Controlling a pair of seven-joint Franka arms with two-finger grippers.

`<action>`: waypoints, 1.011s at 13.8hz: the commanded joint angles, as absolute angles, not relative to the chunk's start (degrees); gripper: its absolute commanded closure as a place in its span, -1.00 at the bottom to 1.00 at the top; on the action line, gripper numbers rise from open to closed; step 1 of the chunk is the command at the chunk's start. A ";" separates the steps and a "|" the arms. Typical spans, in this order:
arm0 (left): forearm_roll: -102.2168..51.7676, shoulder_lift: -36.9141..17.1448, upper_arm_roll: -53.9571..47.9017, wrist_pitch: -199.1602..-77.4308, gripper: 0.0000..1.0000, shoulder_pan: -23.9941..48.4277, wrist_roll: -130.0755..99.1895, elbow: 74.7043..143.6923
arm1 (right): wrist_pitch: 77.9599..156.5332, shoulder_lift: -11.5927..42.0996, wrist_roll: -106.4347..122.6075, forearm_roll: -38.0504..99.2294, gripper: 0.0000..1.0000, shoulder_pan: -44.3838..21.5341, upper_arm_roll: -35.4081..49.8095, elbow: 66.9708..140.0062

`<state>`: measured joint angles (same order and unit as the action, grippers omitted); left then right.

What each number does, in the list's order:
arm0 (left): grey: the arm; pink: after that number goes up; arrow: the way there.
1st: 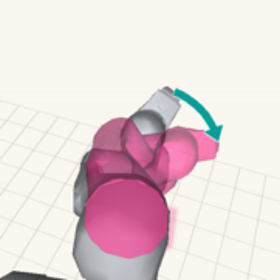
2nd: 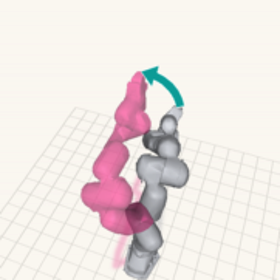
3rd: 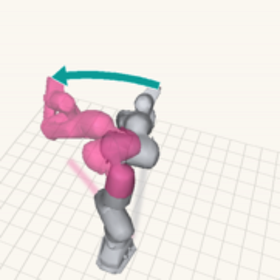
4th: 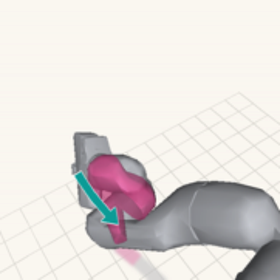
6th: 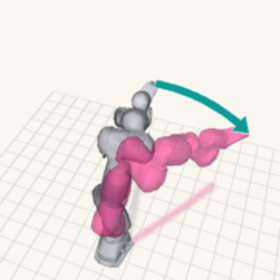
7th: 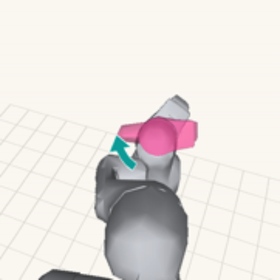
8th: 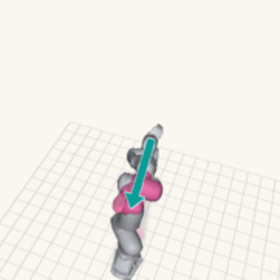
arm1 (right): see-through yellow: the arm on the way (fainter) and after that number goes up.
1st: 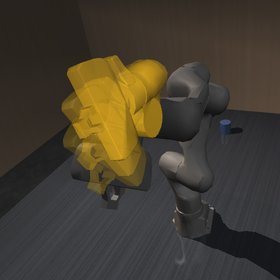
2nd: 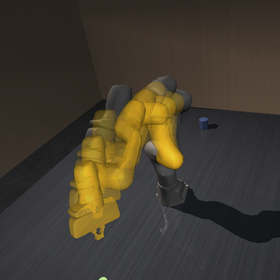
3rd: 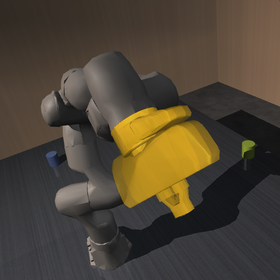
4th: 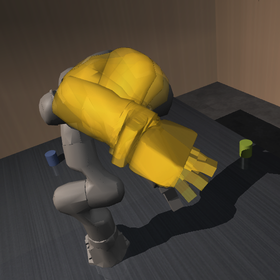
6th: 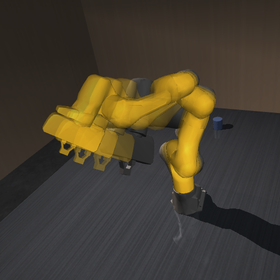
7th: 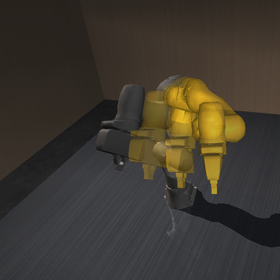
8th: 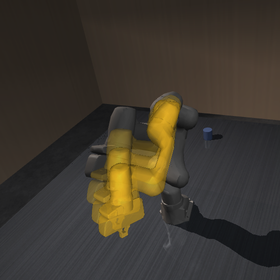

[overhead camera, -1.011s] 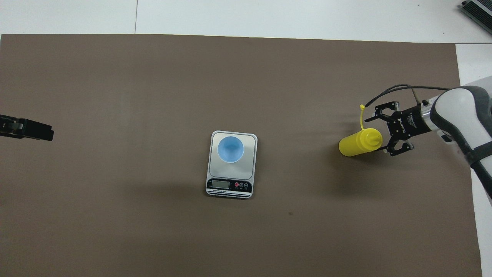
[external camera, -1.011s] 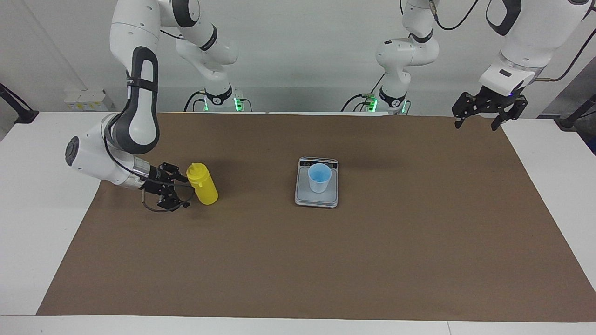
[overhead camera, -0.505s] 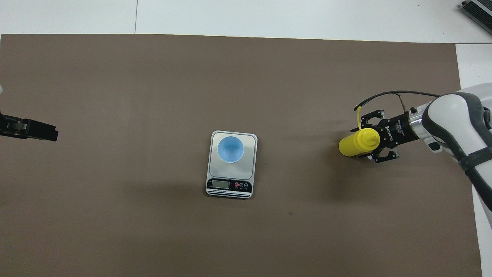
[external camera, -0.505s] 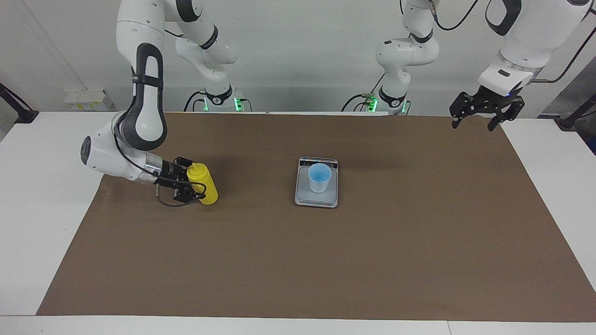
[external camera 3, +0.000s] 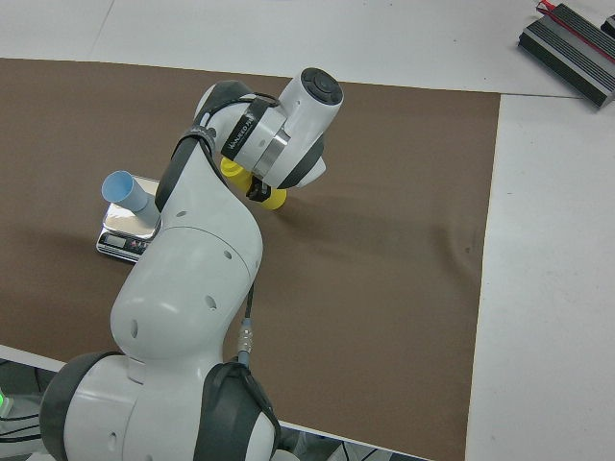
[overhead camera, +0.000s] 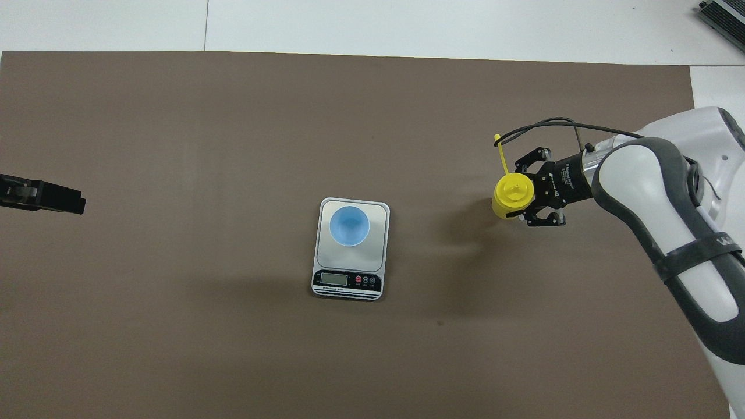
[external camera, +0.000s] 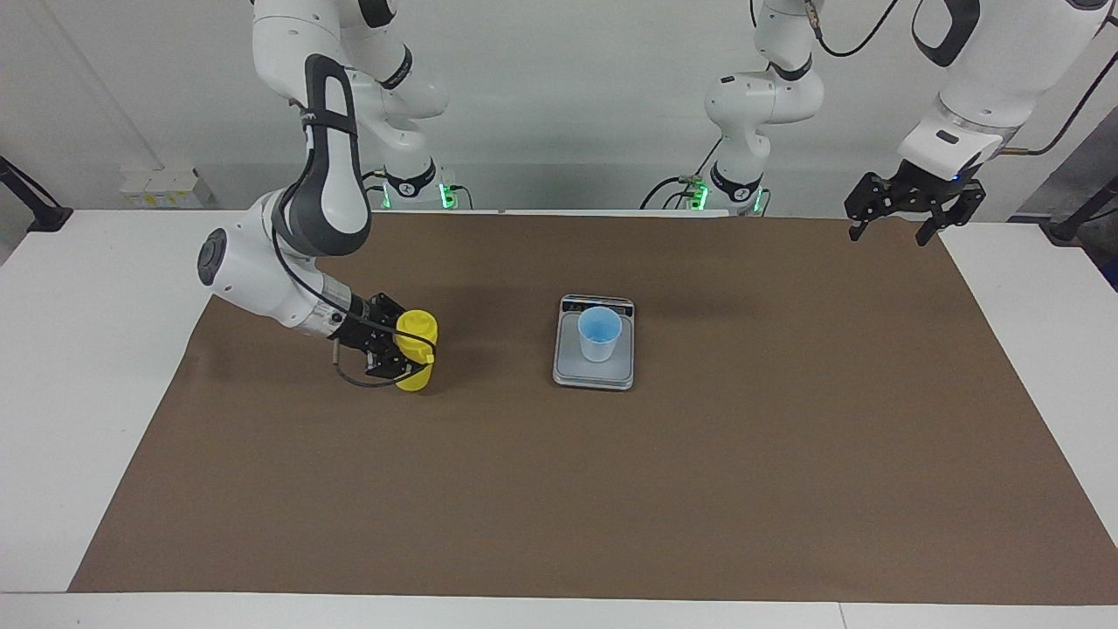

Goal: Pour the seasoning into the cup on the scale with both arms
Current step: 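Lift the yellow bottle with the right gripper over the blue cup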

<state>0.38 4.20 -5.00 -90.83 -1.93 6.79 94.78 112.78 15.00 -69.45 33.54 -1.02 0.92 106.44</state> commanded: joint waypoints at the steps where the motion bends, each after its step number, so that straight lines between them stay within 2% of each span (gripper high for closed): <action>1: -0.35 5.98 -4.83 -91.49 -1.00 -2.02 7.12 96.77 | 117.05 14.76 -77.66 24.66 1.00 -5.34 1.05 103.63; 6: -0.35 5.98 -4.83 -91.49 -1.00 -2.02 7.03 96.77 | 125.58 18.01 -92.52 7.07 1.00 -15.19 0.97 96.70; 10: -0.35 5.98 -4.75 -91.49 -1.00 -2.02 7.12 96.77 | 127.09 18.99 -100.00 -11.45 1.00 -22.14 0.97 93.78; 14: -0.35 6.06 -4.75 -91.49 -1.00 -2.02 7.03 96.77 | 127.53 18.98 -109.41 -25.99 1.00 -24.96 1.05 92.11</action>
